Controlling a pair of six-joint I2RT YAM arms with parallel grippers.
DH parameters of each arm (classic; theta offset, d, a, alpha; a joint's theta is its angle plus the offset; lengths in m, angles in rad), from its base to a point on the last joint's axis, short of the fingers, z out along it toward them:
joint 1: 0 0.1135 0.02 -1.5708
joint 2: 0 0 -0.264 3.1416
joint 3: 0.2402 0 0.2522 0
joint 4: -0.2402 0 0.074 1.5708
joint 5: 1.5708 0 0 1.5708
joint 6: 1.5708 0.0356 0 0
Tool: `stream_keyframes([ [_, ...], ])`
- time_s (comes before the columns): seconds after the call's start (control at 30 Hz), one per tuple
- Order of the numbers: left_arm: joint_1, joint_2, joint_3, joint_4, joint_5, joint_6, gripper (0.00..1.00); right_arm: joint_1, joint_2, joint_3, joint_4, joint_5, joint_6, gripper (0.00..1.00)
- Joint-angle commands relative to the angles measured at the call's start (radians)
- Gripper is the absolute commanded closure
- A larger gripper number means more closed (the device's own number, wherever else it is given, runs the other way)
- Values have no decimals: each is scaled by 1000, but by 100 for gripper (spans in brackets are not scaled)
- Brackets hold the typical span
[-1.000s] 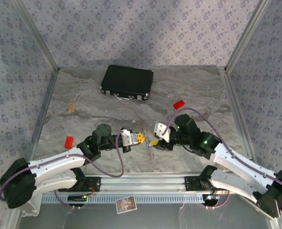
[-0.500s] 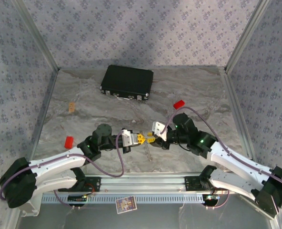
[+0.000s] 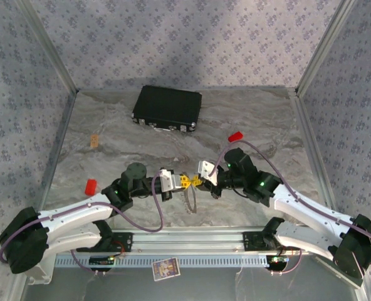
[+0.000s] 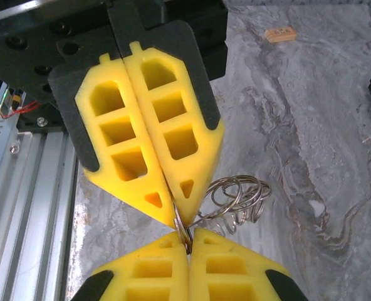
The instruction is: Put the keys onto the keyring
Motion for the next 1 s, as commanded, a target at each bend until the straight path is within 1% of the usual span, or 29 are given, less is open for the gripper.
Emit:
stream_keyframes([
  [0.0, -11, -15, 15, 42, -3, -14, 93, -1, -7, 25, -4, -6, -22, 100],
  [0.03, -11, -20, 19, 15, -22, -9, 84, -1, -9, 36, -28, 0, -35, 100],
  [0.07, -11, -25, 28, -23, -46, 0, 78, -2, -8, 53, -60, 7, -49, 100],
  [0.1, -10, -27, 42, -66, -61, 15, 76, 0, -1, 75, -99, 16, -69, 100],
  [0.2, -11, -15, 91, -199, -94, 53, 75, 4, 31, 142, -213, 39, -125, 100],
  [0.27, -11, 0, 126, -274, -95, 69, 75, 13, 62, 190, -283, 64, -160, 100],
  [0.33, -11, 10, 139, -295, -84, 75, 75, 26, 100, 240, -346, 90, -193, 100],
  [0.43, -12, 12, 142, -282, -76, 71, 75, 53, 155, 303, -420, 133, -230, 100],
  [0.53, -10, 11, 145, -272, -69, 69, 79, 73, 188, 345, -442, 154, -258, 100],
  [0.6, -10, 11, 147, -275, -65, 71, 88, 80, 192, 358, -467, 144, -265, 100],
  [0.7, -11, 8, 145, -279, -59, 71, 98, 74, 164, 339, -420, 109, -256, 100],
  [0.73, -11, 5, 140, -275, -58, 70, 100, 68, 147, 322, -396, 97, -245, 98],
  [0.77, -11, 2, 135, -265, -57, 65, 100, 58, 126, 299, -363, 83, -224, 88],
  [0.83, -11, -8, 110, -222, -55, 49, 100, 26, 77, 237, -296, 42, -181, 73],
  [0.87, -11, -13, 95, -192, -52, 39, 100, 6, 52, 201, -250, 23, -147, 67],
  [0.97, -10, -21, 64, -120, -45, 9, 100, -21, -1, 117, -145, 5, -53, 61],
])
